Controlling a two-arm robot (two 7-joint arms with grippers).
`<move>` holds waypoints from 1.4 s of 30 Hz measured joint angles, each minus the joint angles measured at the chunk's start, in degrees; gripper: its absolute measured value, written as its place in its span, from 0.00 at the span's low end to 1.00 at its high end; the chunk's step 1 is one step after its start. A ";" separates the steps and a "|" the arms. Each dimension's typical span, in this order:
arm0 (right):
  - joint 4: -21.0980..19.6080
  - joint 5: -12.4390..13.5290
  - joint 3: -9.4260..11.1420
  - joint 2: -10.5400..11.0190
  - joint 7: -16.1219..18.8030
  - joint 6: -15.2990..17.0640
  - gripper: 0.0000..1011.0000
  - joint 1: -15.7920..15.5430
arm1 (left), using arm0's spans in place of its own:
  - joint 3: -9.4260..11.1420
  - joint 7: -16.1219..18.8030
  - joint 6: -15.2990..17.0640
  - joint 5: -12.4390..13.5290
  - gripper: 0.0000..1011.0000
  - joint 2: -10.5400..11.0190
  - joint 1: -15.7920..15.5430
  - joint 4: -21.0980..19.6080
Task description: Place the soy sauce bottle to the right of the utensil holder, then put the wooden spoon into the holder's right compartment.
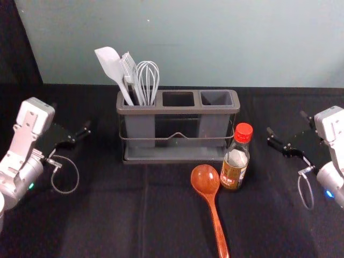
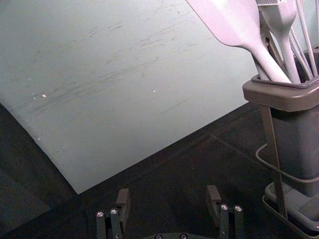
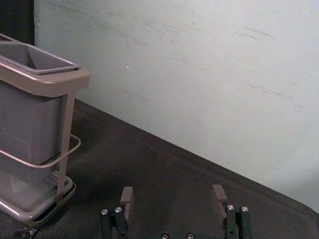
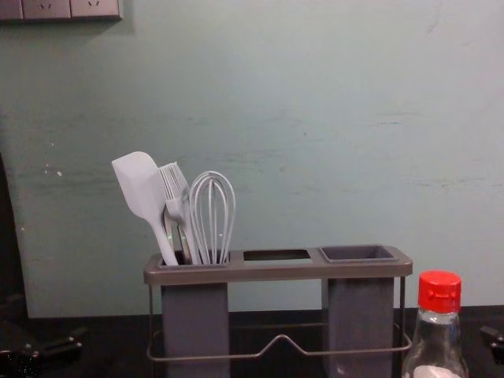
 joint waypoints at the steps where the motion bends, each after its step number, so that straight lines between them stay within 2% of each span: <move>1: 0.00 0.00 0.00 0.00 0.00 0.00 0.99 0.00 | 0.00 0.00 0.00 0.00 0.99 0.00 0.00 0.00; 5: 0.00 0.00 0.00 0.00 0.00 0.00 0.99 0.00 | 0.00 0.00 0.00 0.00 0.99 0.00 0.00 0.00; 12: -2.86 1.12 2.04 0.80 1.13 -0.50 0.99 -2.58 | 0.00 0.00 0.00 0.00 0.99 0.00 0.00 0.00; 22: -12.75 6.02 6.75 4.23 4.32 -1.98 0.99 -12.16 | 0.00 0.00 0.00 0.00 0.99 0.00 0.00 0.00; 29: -17.80 9.37 8.83 6.08 7.86 -2.88 0.99 -17.22 | 0.00 0.00 0.00 0.00 0.99 0.00 0.00 0.00; 36: -20.61 10.87 9.29 6.36 11.34 -3.45 0.99 -19.12 | 0.00 0.00 0.00 0.00 0.99 0.00 0.00 0.00; 42: -20.64 10.69 8.28 4.83 14.07 -3.50 0.99 -17.47 | 0.00 0.00 0.00 0.00 0.99 0.00 0.00 0.00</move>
